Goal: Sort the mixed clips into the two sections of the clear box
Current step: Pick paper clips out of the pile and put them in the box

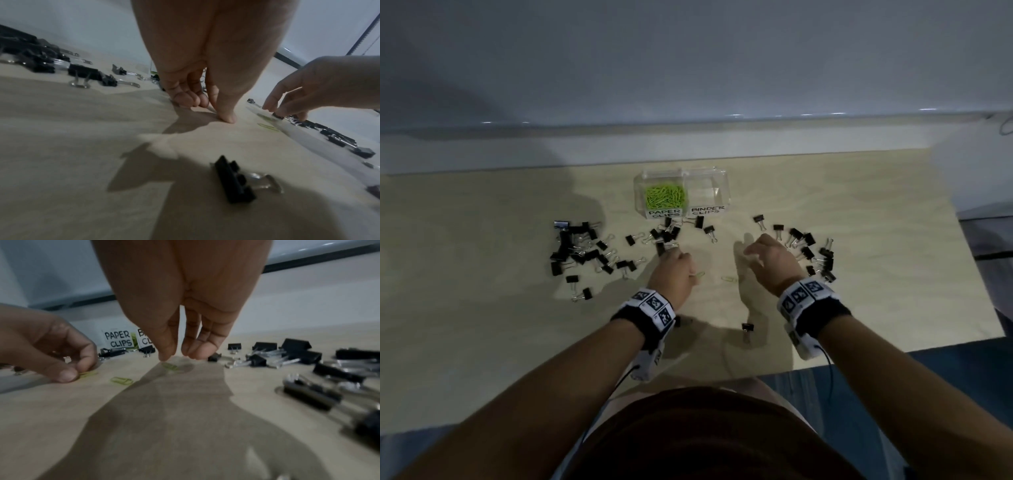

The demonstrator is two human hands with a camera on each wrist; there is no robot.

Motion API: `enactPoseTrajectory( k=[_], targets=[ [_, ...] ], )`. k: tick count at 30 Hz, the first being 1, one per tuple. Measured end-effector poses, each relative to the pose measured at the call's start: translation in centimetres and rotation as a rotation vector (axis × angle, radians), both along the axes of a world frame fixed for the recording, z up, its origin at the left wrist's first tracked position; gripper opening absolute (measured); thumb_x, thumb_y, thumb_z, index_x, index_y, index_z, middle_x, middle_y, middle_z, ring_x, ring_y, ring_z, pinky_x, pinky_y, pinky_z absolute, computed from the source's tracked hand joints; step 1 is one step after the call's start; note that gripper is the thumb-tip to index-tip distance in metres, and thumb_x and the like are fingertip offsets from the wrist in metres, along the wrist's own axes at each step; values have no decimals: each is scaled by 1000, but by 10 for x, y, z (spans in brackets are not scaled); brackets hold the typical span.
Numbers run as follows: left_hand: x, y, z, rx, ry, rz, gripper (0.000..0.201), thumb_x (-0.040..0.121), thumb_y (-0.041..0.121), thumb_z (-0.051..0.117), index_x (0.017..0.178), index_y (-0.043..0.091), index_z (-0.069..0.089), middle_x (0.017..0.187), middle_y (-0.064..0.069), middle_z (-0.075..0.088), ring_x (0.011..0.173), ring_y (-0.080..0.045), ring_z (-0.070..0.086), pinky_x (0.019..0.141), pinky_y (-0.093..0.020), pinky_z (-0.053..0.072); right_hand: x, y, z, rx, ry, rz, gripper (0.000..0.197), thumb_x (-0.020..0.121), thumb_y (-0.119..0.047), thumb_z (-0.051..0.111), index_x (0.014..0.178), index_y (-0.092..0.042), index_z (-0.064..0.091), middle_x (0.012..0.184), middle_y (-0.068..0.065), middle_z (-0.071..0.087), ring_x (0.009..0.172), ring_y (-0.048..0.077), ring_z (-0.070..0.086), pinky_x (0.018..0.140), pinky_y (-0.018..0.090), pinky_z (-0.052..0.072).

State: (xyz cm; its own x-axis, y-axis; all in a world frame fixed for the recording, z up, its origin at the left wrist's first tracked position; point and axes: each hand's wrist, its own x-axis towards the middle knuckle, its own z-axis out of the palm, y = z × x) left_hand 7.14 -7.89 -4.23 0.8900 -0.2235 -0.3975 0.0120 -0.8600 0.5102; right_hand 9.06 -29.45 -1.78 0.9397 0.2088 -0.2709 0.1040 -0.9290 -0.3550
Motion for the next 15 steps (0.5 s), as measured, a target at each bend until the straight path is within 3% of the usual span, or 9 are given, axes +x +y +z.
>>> enactPoseTrajectory(
  k=[2, 5, 9, 12, 15],
  targets=[
    [0, -4, 0, 37, 5, -51, 18, 86, 17, 61, 97, 3, 59, 109, -13, 52, 107, -28, 45, 92, -38, 40, -2, 6, -7, -14, 54, 30, 18, 78, 2, 61, 94, -4, 65, 97, 11, 62, 88, 28, 56, 72, 36, 54],
    [0, -10, 7, -23, 11, -146, 13, 89, 14, 58, 93, 2, 56, 103, -14, 54, 99, -28, 49, 86, -38, 40, -4, 11, -11, 7, 105, -103, 23, 85, 0, 44, 103, 1, 59, 108, 15, 56, 100, 29, 51, 84, 35, 48],
    [0, -32, 13, -141, -5, -214, 11, 90, 13, 57, 96, 5, 53, 98, -16, 58, 89, -33, 55, 77, -39, 43, -9, 12, -20, 15, 65, -164, 17, 79, 7, 48, 92, 2, 58, 101, 18, 52, 88, 34, 55, 79, 38, 51],
    [0, -49, 11, -67, -19, -275, 21, 90, 12, 56, 109, 2, 52, 108, -18, 58, 96, -34, 56, 81, -41, 45, -22, 11, -21, 44, 88, -125, 12, 79, 6, 52, 89, 1, 58, 99, 17, 52, 86, 32, 54, 78, 41, 51],
    [-3, -55, 6, 27, -73, -353, 13, 91, 9, 53, 103, 2, 54, 107, -18, 55, 101, -35, 52, 85, -43, 45, -32, 7, -19, 17, 124, -103, 11, 83, 3, 51, 92, -1, 56, 99, 14, 53, 88, 29, 54, 78, 37, 48]
  ],
)
